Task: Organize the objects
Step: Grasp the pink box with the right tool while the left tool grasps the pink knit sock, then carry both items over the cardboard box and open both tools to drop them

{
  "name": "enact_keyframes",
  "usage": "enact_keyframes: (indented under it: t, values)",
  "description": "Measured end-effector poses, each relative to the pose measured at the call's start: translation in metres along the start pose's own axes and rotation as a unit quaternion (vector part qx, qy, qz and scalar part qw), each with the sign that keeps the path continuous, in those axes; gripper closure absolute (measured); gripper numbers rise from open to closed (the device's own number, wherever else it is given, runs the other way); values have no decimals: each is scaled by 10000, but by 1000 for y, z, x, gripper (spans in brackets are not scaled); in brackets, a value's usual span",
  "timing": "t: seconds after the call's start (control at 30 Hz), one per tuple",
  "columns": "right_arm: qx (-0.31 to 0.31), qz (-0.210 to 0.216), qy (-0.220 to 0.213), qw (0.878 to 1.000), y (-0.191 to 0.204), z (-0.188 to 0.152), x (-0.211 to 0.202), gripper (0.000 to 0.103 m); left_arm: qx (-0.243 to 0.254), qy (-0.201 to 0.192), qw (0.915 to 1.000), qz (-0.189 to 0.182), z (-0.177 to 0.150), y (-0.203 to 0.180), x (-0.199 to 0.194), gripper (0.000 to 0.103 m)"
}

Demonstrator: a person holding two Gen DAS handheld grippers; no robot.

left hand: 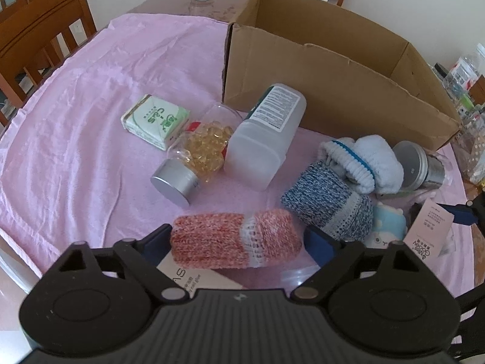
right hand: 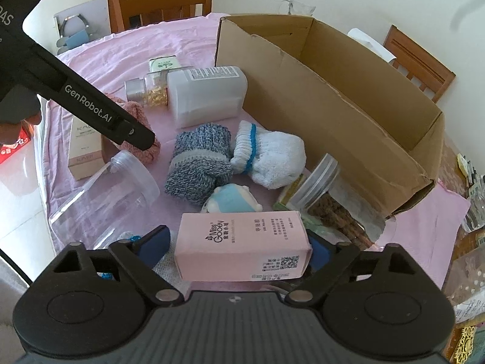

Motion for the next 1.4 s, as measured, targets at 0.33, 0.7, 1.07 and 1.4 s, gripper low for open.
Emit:
enact_keyframes:
  t: [0.33,0.7,1.07,1.4]
  values:
    - [50,-70,32,10000,-4,4,-5,18,444,47,9989,-131,4,-4,0,25]
    - [49,-74,-162,9998,-16,24,-27,18,1150,-16,9928,-329,24,-12,-24,27]
    - [340,-352,-845,9952,-62,76,-61,18,1900,-679,9776,-595,96,-38,-61,27]
    - [1019,-711,-1047,9867,-115,113,-44,18,1969,-1271,9704,-584,175,-67,-35,27]
Point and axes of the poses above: each gripper's, at about its wrist camera, not at the fingertips, and x roughly the way its jaws point, y to its left, z to its top, the point moved 1 cm from there along x, roughly the way its jaws point, and after that the axes turned 5 degrees about -y, right-handed, at the moved point
